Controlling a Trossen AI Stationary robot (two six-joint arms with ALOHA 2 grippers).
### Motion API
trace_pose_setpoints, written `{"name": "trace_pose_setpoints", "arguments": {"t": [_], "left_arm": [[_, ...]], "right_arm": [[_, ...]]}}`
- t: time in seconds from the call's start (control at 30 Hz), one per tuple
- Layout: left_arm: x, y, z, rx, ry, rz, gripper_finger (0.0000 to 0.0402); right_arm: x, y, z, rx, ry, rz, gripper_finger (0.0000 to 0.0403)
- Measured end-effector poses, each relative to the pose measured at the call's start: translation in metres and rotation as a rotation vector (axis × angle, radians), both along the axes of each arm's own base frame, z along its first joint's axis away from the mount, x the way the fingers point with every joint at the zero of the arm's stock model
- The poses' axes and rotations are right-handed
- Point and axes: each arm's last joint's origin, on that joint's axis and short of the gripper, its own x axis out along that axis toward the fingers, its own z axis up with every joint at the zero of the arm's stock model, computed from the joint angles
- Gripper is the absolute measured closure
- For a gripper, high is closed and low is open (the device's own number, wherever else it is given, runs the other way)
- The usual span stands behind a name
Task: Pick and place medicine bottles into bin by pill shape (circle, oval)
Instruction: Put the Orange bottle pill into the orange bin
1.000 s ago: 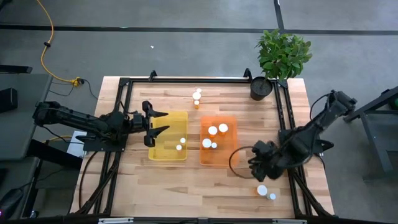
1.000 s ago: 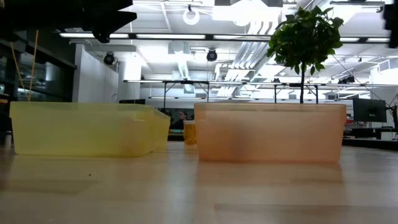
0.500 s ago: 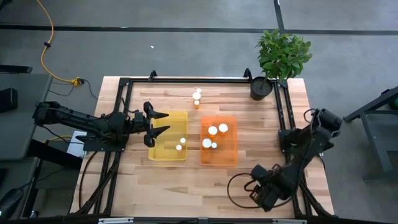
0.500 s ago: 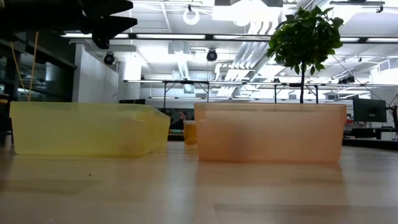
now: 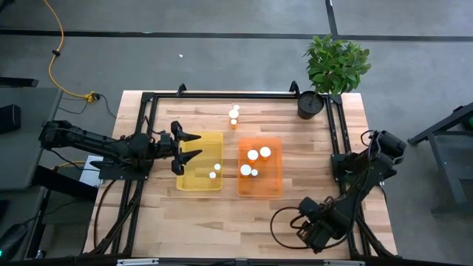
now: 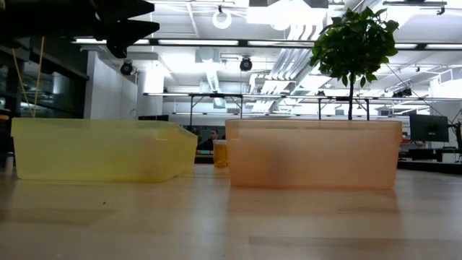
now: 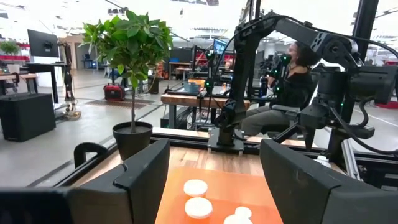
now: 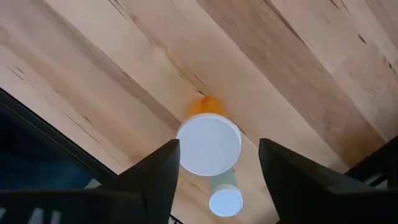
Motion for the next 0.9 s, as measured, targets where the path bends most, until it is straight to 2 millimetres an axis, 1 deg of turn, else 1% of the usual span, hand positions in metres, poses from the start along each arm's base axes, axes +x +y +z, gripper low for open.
{"name": "trace_pose_setpoints", "arguments": {"t": [0.1,0.17,0.27,0.4,0.53,0.6,0.7,0.9], "left_arm": [[0.0,0.0,0.0,0.0,0.0,0.0,0.0164],[0.0,0.0,0.0,0.0,0.0,0.0,0.0164],[0.0,0.0,0.0,0.001,0.0,0.0,0.0164],[0.0,0.0,0.0,0.001,0.0,0.0,0.0164],[0.0,0.0,0.0,0.001,0.0,0.0,0.0164],[0.0,0.0,0.0,0.0,0.0,0.0,0.0164],[0.0,0.0,0.0,0.0,0.0,0.0,0.0164],[0.0,0.0,0.0,-0.001,0.0,0.0,0.0164]], "right_arm": [[0.001,0.0,0.0,0.002,0.001,-0.014,0.0159],[0.001,0.0,0.0,0.004,-0.001,0.007,0.014],[-0.002,0.002,0.0,0.002,-0.002,0.031,0.0126],[-0.005,0.005,0.0,-0.015,-0.031,0.009,0.0123],[-0.006,0.009,-0.001,0.005,-0.049,-0.004,0.0123],[-0.004,0.012,-0.006,0.02,-0.043,-0.018,0.0123],[-0.001,0.014,-0.017,0.011,0.017,-0.023,0.0123],[0.004,0.014,-0.026,-0.011,0.039,-0.012,0.0123]]}}
